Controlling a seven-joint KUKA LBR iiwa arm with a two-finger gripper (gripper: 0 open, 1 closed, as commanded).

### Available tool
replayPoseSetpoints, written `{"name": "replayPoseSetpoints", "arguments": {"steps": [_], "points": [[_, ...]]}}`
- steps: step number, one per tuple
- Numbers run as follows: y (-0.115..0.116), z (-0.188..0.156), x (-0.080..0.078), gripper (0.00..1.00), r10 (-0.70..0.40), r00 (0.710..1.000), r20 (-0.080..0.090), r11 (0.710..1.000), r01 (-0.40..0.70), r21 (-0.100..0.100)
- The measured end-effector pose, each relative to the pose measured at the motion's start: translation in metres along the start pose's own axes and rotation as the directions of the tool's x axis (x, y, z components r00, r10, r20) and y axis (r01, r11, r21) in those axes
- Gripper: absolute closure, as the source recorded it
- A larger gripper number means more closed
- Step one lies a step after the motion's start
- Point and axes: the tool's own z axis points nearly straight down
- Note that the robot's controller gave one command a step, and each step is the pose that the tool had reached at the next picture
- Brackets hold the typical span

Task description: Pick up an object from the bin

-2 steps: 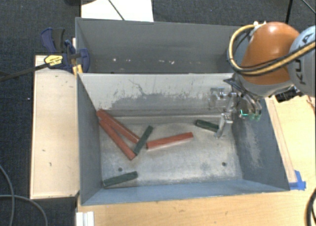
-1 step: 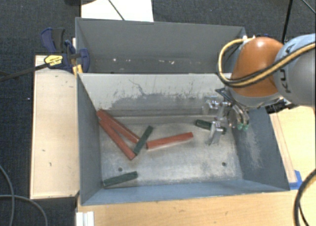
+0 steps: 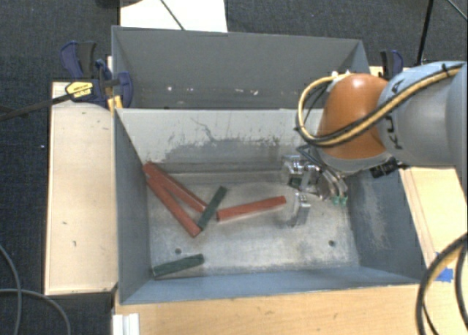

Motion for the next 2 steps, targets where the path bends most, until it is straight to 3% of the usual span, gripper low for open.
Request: {"name": "replayPoseSetpoints", "arguments": {"steps": [1, 2], "points": [[0.0461, 0.017, -0.0067, 1.0, -0.052, 0.999, 0.001, 0.999, 0.052, -0.001], [0.0461, 0.017, -0.0067, 1.0, -0.052, 0.999, 0.001, 0.999, 0.052, -0.001]]}}
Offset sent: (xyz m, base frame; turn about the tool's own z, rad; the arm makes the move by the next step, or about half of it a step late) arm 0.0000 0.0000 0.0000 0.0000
